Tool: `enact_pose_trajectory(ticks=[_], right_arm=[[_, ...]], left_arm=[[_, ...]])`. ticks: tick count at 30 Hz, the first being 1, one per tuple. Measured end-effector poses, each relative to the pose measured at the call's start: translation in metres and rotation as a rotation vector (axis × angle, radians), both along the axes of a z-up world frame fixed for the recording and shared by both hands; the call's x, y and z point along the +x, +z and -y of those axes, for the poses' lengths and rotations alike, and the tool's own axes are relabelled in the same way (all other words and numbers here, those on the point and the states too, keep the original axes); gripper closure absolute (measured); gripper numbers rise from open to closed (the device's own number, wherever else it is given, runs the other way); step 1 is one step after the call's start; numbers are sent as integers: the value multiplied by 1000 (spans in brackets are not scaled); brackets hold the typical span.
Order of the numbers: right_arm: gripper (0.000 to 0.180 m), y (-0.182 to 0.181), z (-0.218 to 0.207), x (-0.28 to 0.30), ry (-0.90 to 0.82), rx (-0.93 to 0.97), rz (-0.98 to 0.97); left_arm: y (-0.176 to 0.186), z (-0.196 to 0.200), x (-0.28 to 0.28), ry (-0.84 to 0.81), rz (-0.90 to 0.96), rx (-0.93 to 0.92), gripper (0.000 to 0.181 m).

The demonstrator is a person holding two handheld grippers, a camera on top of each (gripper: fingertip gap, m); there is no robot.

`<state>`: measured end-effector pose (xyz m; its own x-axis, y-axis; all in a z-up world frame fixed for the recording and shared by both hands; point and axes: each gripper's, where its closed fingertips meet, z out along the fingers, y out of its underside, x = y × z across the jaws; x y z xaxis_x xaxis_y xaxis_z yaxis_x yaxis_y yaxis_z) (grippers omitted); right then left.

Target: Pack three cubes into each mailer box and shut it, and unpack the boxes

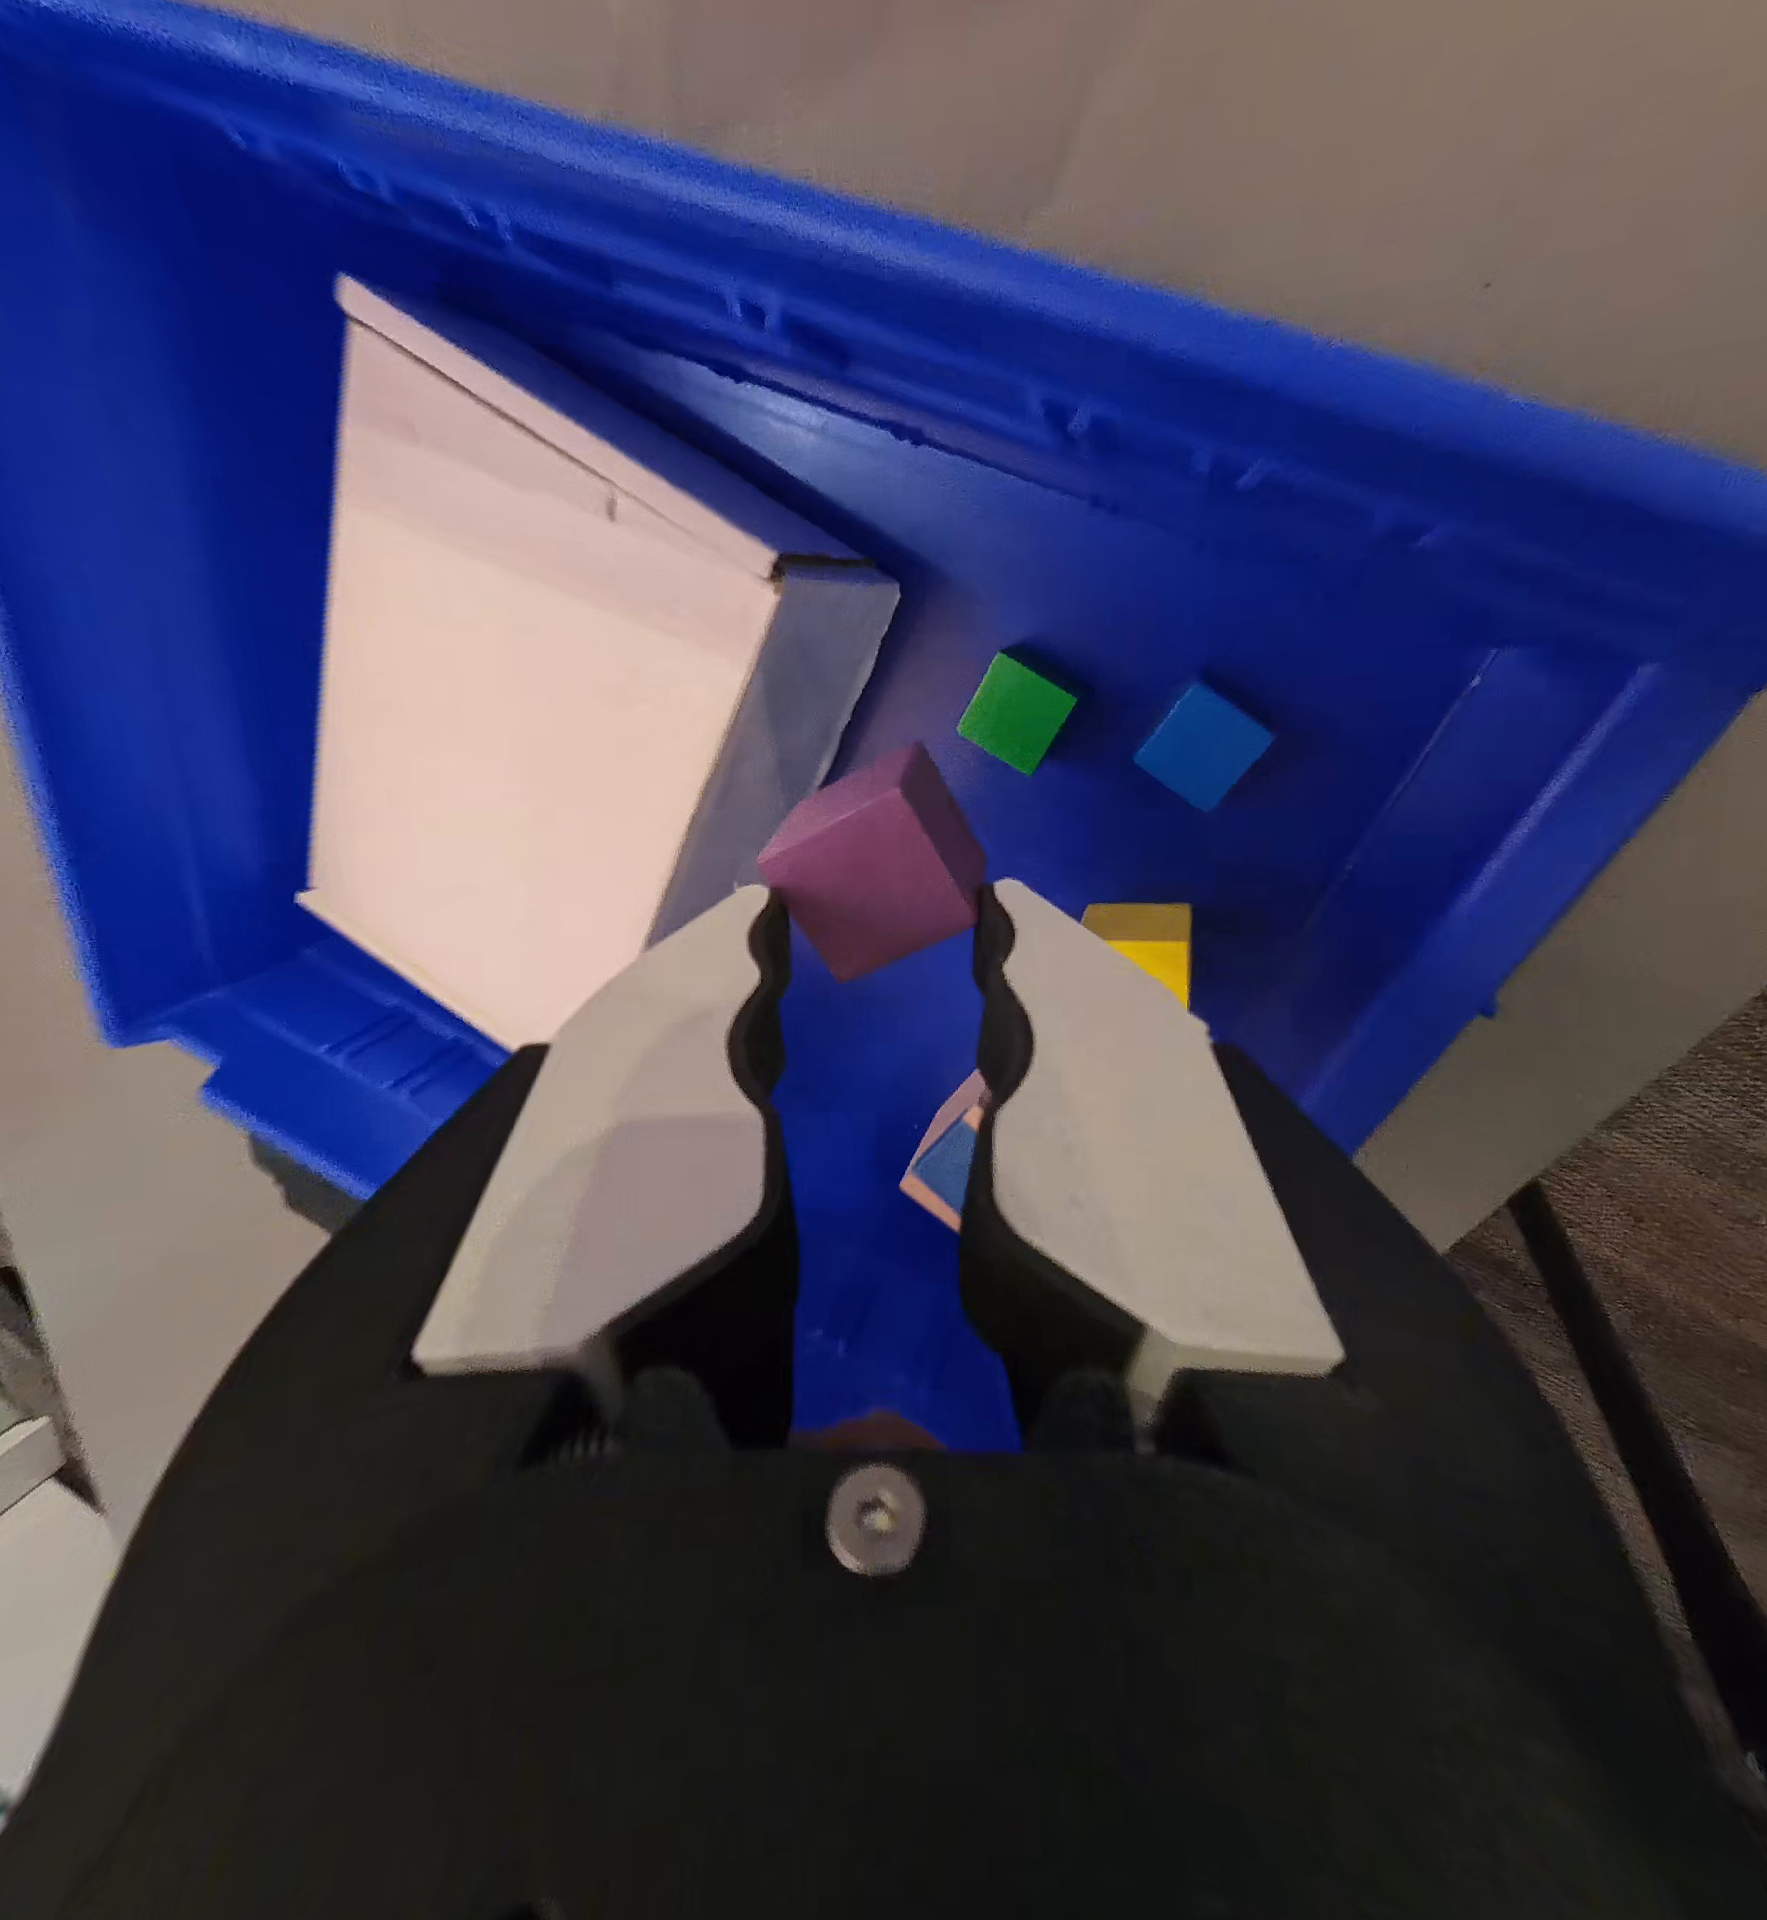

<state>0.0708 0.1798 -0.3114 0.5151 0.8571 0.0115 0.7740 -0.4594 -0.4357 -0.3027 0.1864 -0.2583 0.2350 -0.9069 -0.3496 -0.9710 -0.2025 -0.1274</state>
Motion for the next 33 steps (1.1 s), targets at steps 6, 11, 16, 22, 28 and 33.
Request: enact_pose_trajectory(ticks=[6,11,16,22,28,33], right_arm=[[175,0,0,0,-1,3,5],[175,0,0,-1,0,6,7],[175,0,1,-1,2,10,8],[175,0,1,-1,5,11,5],[175,0,0,-1,9,11,-4],[175,1,0,-2,11,10,-5]], left_arm=[[52,12,48,-99,57,95,147],[69,31,135,-277,98,119,147],[51,48,229,-448,124,74,147],[4,51,296,-495,114,-32,147],[-40,50,313,-407,114,-98,147],[-58,48,310,-327,91,-118,147]])
